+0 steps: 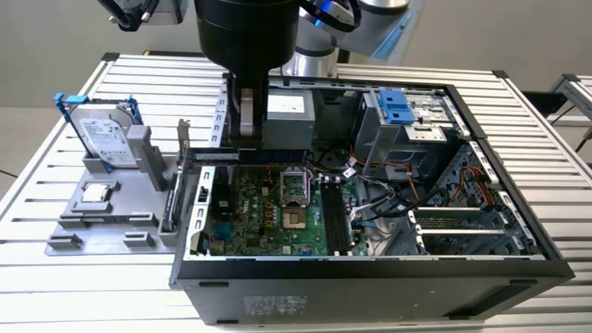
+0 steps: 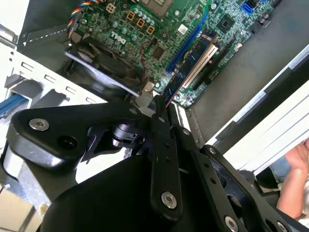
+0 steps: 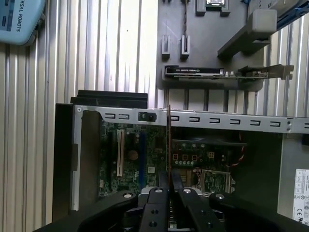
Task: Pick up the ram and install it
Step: 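Pick up the ram and move it above insertion slot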
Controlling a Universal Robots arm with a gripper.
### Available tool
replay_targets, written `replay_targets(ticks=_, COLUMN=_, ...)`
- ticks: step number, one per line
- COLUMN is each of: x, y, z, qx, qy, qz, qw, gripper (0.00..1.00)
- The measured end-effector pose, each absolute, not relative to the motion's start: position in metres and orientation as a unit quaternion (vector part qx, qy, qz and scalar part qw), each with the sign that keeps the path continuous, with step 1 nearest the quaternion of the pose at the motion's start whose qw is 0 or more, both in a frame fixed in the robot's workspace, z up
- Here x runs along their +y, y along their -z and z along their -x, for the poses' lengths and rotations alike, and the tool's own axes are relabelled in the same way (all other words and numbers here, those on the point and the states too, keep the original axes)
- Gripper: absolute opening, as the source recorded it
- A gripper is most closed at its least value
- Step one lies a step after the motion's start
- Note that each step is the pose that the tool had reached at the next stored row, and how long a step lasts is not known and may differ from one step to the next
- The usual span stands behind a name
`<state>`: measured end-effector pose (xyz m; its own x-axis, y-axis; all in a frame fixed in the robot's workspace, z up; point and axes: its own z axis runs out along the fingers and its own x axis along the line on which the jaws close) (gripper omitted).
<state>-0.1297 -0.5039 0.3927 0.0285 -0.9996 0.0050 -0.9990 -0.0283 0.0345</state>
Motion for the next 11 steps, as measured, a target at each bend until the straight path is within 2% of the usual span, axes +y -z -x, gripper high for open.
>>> replay_targets(ticks=11, x=-0.5039, y=-0.3926, z=0.1207, qx=-0.697, qy=0.010, qz=-0.717, qw=0.014, gripper=0.00)
